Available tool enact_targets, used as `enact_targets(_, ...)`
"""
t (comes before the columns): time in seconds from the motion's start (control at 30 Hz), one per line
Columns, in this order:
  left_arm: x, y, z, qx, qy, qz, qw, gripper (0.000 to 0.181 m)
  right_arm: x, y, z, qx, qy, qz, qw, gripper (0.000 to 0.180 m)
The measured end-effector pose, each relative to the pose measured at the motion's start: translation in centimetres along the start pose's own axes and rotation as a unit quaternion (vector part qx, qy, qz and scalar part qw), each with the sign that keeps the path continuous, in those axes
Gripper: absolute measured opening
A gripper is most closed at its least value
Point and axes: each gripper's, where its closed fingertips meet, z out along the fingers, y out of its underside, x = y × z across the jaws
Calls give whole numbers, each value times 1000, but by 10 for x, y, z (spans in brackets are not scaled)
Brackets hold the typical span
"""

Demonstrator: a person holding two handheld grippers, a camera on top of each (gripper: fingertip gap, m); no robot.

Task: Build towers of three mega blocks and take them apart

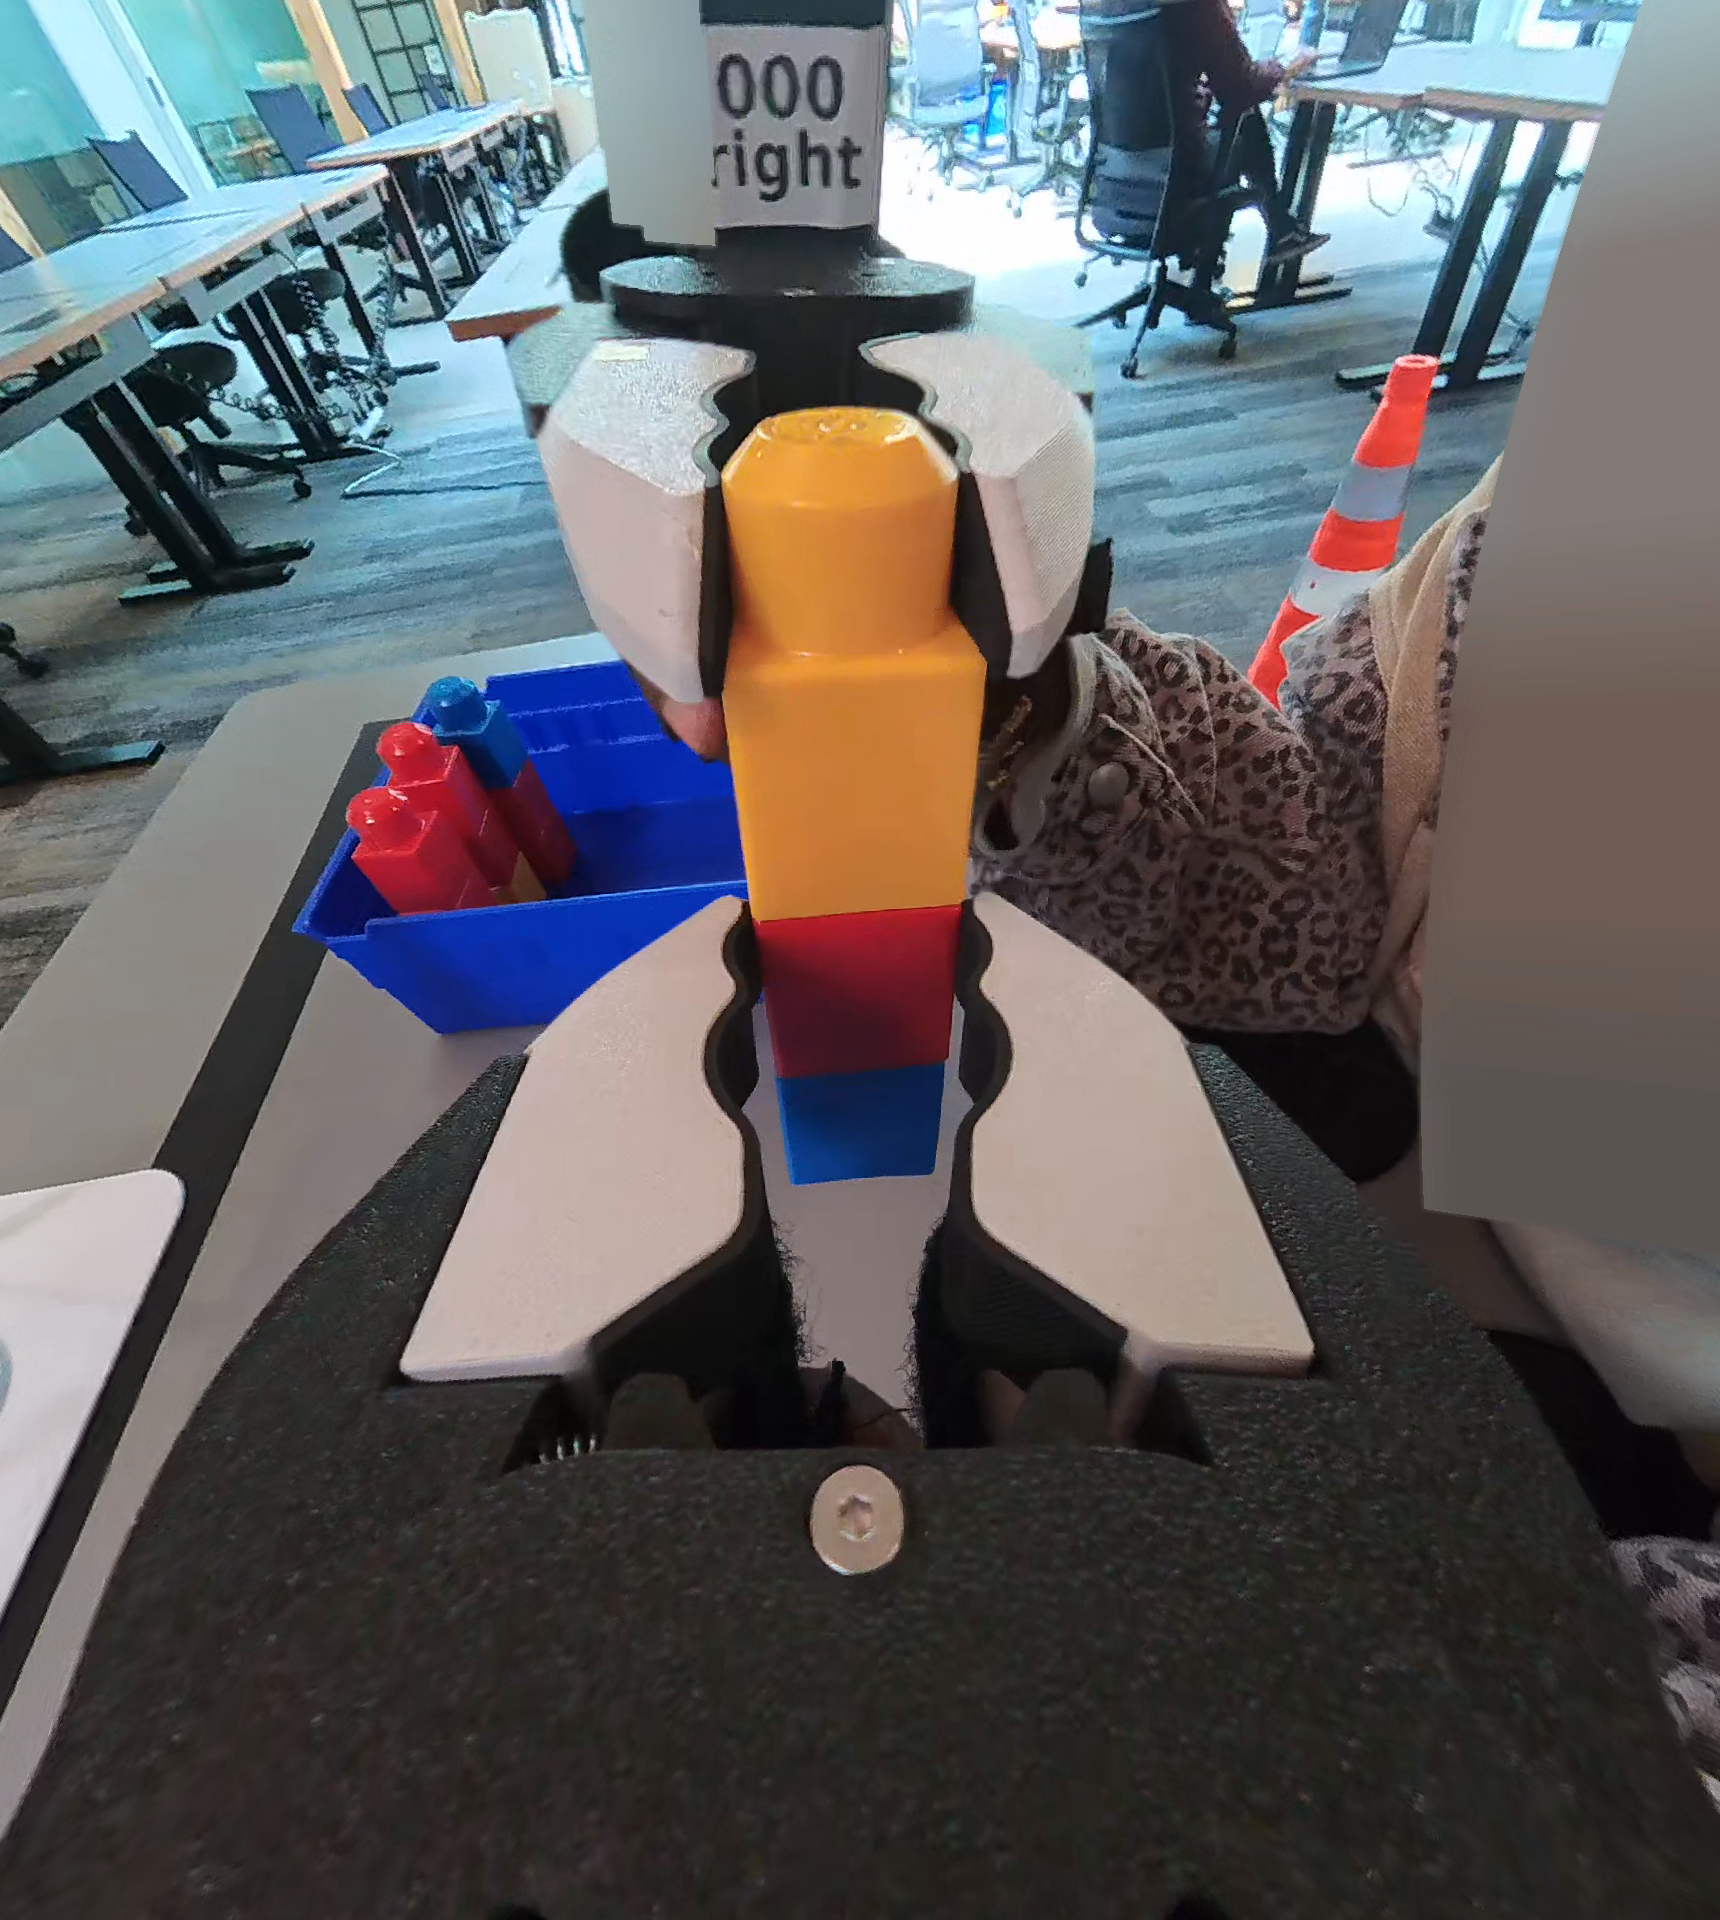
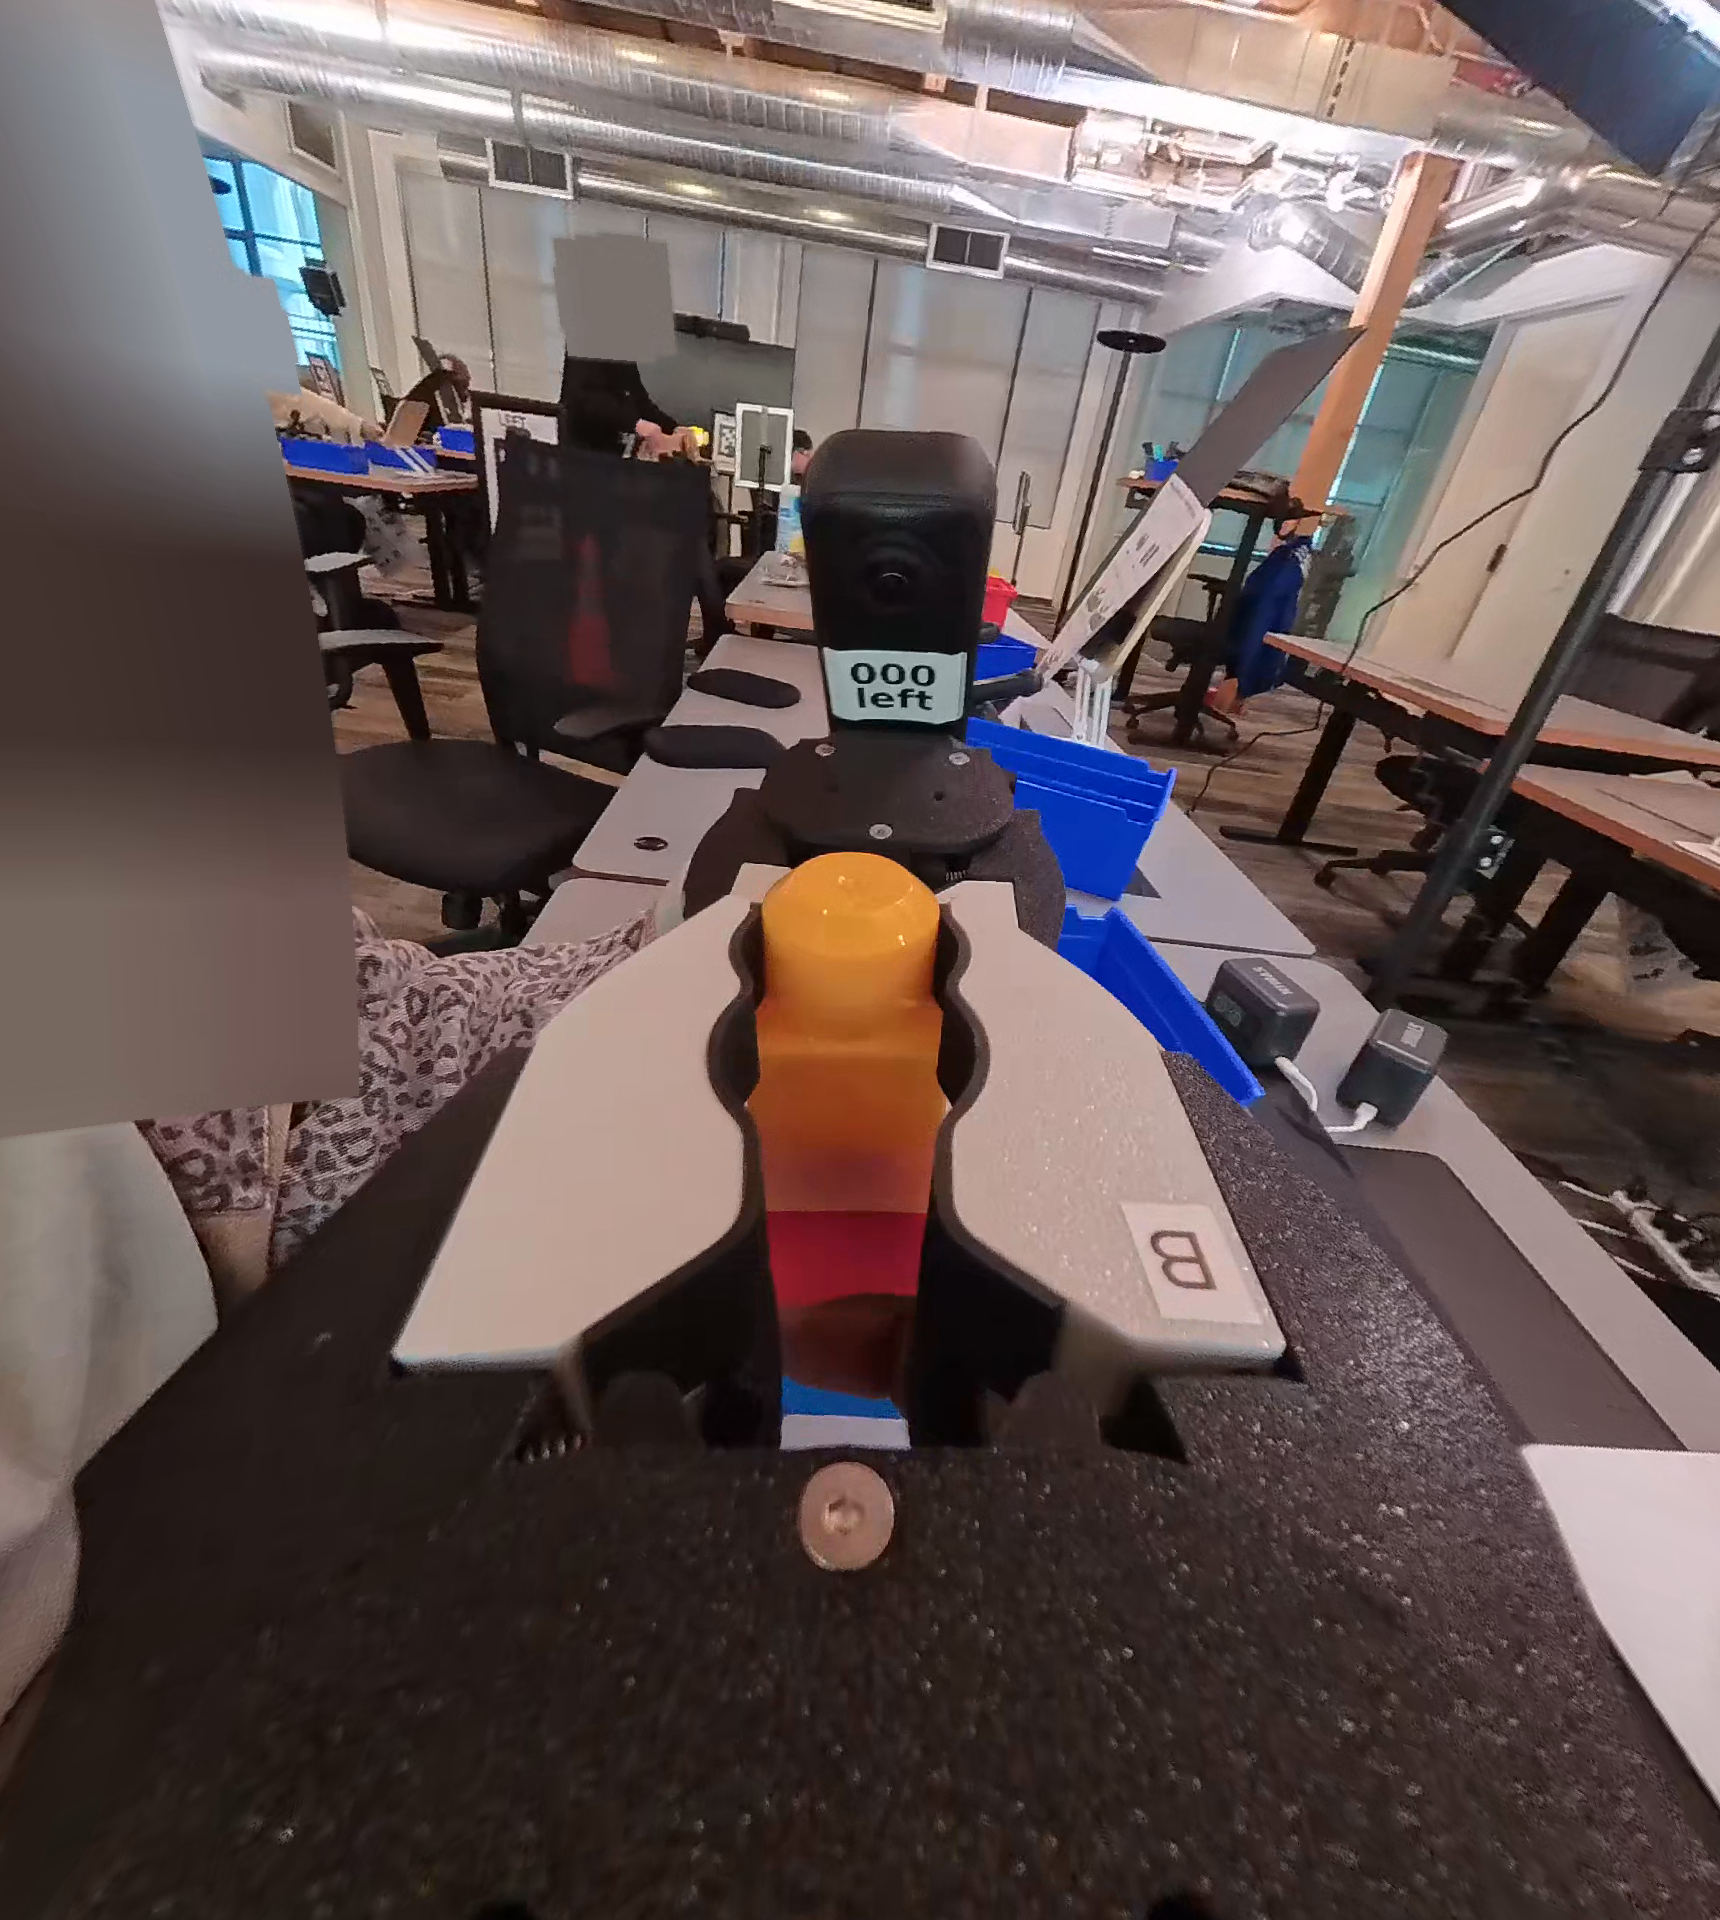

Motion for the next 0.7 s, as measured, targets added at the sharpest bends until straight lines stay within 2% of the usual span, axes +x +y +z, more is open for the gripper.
enact_targets(0.1,-13,-7,-4,25,-43,14,999,36,10,-1,-8,-1,31,-10,999,31)
enact_targets(0.2,-30,-29,-26,98,-117,36,988,36,21,-6,-25,1,74,-15,997,31)
enact_targets(0.3,-53,-55,-72,205,-223,18,953,37,40,-10,-55,-3,147,-17,989,30)
enact_targets(0.37,-65,-65,-109,275,-284,-13,918,37,61,-14,-88,-3,233,-15,972,30)
enact_targets(0.43,-73,-69,-148,336,-340,-44,877,37,87,-12,-136,-15,356,-14,934,30)
enact_targets(0.57,-75,-67,-214,437,-416,-62,795,34,129,15,-248,-70,595,3,801,30)
enact_targets(0.63,-69,-67,-234,470,-426,-57,771,34,141,34,-288,-81,660,23,746,30)
enact_targets(0.7,-65,-66,-244,473,-433,-58,765,34,152,58,-315,-80,700,58,707,30)
